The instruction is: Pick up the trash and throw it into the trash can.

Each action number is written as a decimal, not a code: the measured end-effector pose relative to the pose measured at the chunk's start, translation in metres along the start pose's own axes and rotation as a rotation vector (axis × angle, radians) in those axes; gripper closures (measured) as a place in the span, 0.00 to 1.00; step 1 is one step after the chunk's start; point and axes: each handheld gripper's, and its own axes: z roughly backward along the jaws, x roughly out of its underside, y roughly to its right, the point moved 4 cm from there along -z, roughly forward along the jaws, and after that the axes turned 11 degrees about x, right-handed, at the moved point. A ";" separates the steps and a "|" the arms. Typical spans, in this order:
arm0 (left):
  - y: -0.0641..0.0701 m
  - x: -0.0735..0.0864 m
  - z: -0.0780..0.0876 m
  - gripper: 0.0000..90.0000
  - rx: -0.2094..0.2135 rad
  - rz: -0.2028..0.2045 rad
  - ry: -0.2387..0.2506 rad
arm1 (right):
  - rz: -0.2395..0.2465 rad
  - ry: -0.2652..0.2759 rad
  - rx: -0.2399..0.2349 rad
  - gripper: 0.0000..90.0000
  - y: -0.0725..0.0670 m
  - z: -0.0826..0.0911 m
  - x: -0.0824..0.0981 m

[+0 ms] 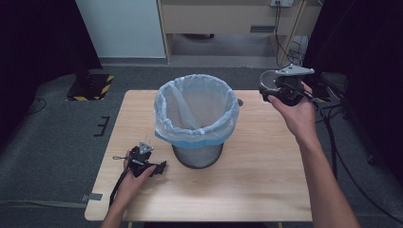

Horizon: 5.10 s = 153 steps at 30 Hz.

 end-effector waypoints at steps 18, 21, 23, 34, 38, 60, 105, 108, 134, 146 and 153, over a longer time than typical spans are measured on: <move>0.000 0.000 0.000 0.00 0.000 0.001 0.002 | -0.013 0.037 -0.034 0.41 -0.012 0.013 -0.049; 0.000 0.000 0.000 0.00 0.000 0.001 0.002 | -0.010 0.040 -0.036 0.41 -0.014 0.014 -0.053; 0.000 0.000 0.000 0.00 0.000 0.001 0.002 | -0.010 0.041 -0.041 0.41 -0.016 0.014 -0.056; 0.000 0.000 0.000 0.00 0.000 0.001 0.002 | -0.022 0.065 -0.085 0.41 -0.028 0.019 -0.072; 0.000 0.000 0.000 0.00 0.000 0.001 0.002 | -0.017 0.065 -0.097 0.41 -0.031 0.017 -0.075; 0.000 0.000 0.000 0.00 0.000 0.000 0.002 | 0.002 0.074 -0.223 0.41 -0.076 0.011 -0.091; 0.001 0.000 0.000 0.00 0.002 -0.001 0.001 | 0.085 0.034 -0.356 0.40 -0.144 -0.002 -0.087; 0.001 0.000 0.000 0.00 0.002 -0.001 0.001 | 0.092 0.013 -0.362 0.39 -0.148 -0.004 -0.084; 0.001 0.000 0.000 0.00 0.003 -0.002 0.001 | 0.025 0.027 -0.267 0.06 -0.120 -0.006 -0.086; 0.001 0.000 0.000 0.00 0.003 -0.002 0.001 | -0.070 0.011 -0.116 0.06 -0.062 -0.015 -0.065; 0.001 0.000 0.000 0.00 0.003 -0.002 0.001 | -0.104 -0.014 -0.055 0.06 -0.039 -0.023 -0.048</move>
